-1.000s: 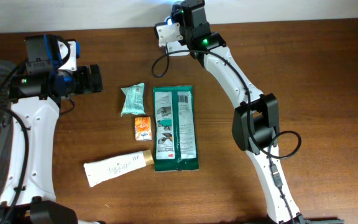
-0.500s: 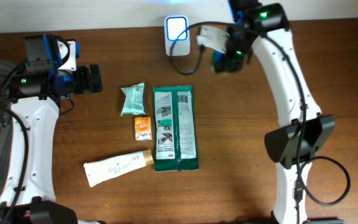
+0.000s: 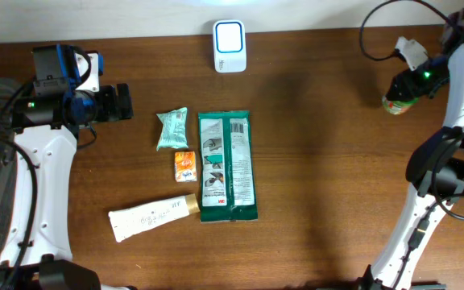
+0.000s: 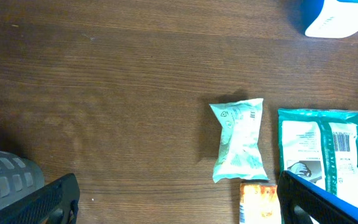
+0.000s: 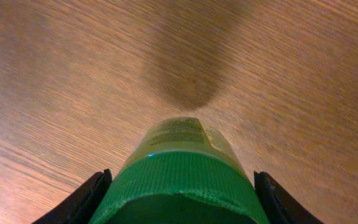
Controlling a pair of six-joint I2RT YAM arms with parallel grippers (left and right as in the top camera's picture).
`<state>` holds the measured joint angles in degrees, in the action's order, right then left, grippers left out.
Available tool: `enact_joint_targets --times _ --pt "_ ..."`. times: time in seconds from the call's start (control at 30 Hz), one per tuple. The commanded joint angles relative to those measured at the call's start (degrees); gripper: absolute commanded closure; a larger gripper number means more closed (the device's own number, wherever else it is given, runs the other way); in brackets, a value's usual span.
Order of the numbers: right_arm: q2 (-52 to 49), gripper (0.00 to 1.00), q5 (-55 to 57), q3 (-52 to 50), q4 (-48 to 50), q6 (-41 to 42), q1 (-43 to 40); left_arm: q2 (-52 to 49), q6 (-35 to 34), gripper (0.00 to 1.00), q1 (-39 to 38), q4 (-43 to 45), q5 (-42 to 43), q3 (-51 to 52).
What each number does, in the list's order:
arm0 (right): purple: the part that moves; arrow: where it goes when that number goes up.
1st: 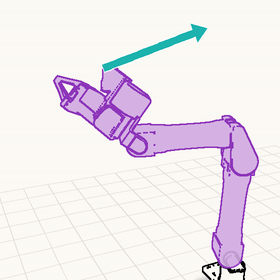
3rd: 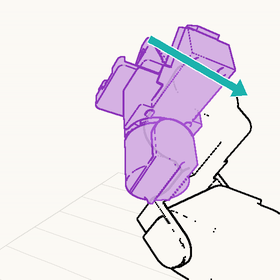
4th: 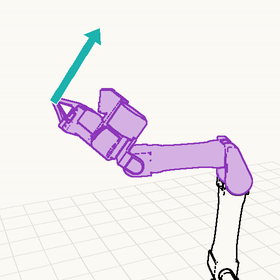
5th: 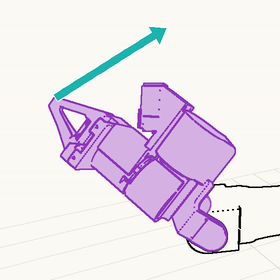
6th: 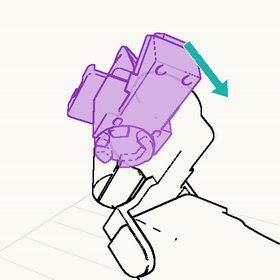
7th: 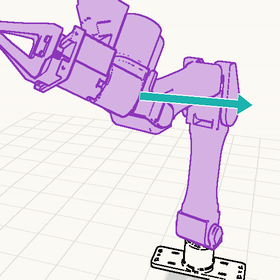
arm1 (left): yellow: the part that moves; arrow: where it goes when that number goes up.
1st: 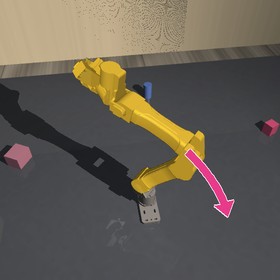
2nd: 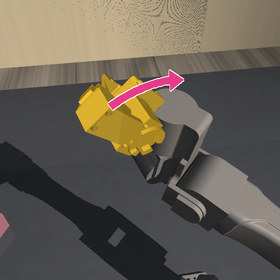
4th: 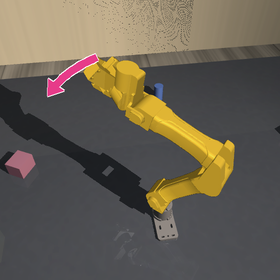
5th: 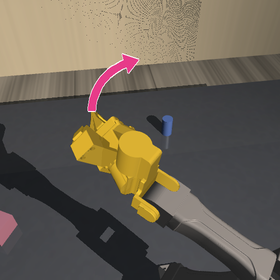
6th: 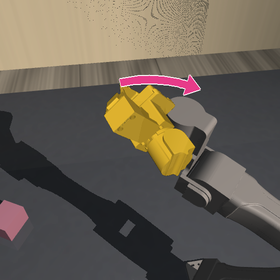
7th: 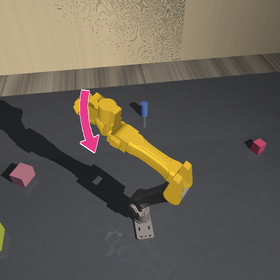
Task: Scan the item barcode
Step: 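Carry the jar to the right side and set it down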
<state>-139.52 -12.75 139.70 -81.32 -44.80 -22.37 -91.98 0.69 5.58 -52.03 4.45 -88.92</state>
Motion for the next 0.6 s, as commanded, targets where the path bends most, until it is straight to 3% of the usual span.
enact_joint_targets --times 0.0,0.23,0.27,0.3,0.57 --pt "-1.8 0.66 -0.7 -1.2 3.0 0.7 -2.6 0.3 1.1 0.01 0.2 0.1 0.2 -0.3" --pt "-1.9 0.52 -0.5 -11.0 9.1 0.1 -4.1 0.3 1.1 0.01 0.2 0.1 0.2 -0.3" --pt "-1.9 0.42 -0.5 -11.0 9.2 0.1 -4.1 0.3 1.1 0.01 0.2 0.1 0.2 -0.3" --pt "-1.9 0.02 -0.4 -11.0 9.2 0.1 -4.1 0.3 1.1 0.01 0.2 0.1 0.2 -0.3" --pt "3.1 0.02 -0.1 -6.3 9.3 2.5 -4.8 0.3 1.1 0.01 0.2 0.1 0.2 -0.3"
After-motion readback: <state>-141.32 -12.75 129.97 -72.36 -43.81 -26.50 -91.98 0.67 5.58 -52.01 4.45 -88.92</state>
